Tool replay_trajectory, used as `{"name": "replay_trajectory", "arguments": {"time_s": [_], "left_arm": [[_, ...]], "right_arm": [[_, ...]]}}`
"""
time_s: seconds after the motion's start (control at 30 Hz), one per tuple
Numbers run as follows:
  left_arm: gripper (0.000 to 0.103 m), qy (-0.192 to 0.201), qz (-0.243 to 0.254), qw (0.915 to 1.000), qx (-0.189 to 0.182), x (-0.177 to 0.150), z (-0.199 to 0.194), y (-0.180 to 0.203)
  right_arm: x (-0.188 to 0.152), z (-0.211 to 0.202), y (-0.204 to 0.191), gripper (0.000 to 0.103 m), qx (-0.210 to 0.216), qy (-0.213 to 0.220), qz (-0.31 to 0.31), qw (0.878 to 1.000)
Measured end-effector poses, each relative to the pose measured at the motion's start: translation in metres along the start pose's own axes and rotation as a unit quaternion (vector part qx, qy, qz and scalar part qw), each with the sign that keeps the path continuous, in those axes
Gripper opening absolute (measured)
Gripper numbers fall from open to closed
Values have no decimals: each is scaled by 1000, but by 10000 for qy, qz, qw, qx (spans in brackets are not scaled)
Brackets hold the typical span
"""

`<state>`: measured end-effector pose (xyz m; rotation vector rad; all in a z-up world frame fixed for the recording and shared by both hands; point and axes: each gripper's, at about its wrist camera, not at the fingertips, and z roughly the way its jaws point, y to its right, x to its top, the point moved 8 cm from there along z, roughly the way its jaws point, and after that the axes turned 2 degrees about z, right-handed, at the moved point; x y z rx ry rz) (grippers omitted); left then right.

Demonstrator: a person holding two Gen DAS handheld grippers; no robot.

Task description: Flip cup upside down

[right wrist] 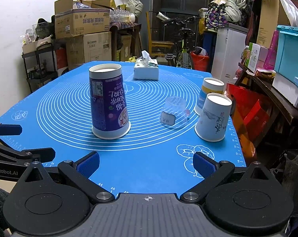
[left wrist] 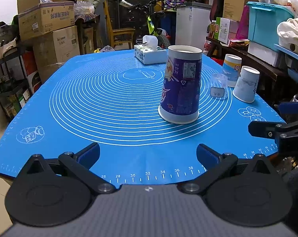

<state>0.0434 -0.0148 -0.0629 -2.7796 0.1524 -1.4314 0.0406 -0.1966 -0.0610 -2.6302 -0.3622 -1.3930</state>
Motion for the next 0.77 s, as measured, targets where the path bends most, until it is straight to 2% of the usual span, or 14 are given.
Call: {"name": "replay_trajectory", "arguments": {"time_s": [0.77], "left_arm": [[103, -31, 38, 10000, -27, 0, 1, 6]], "right_arm": [[-1, 0, 1, 100, 8, -17, 59, 10000]]}}
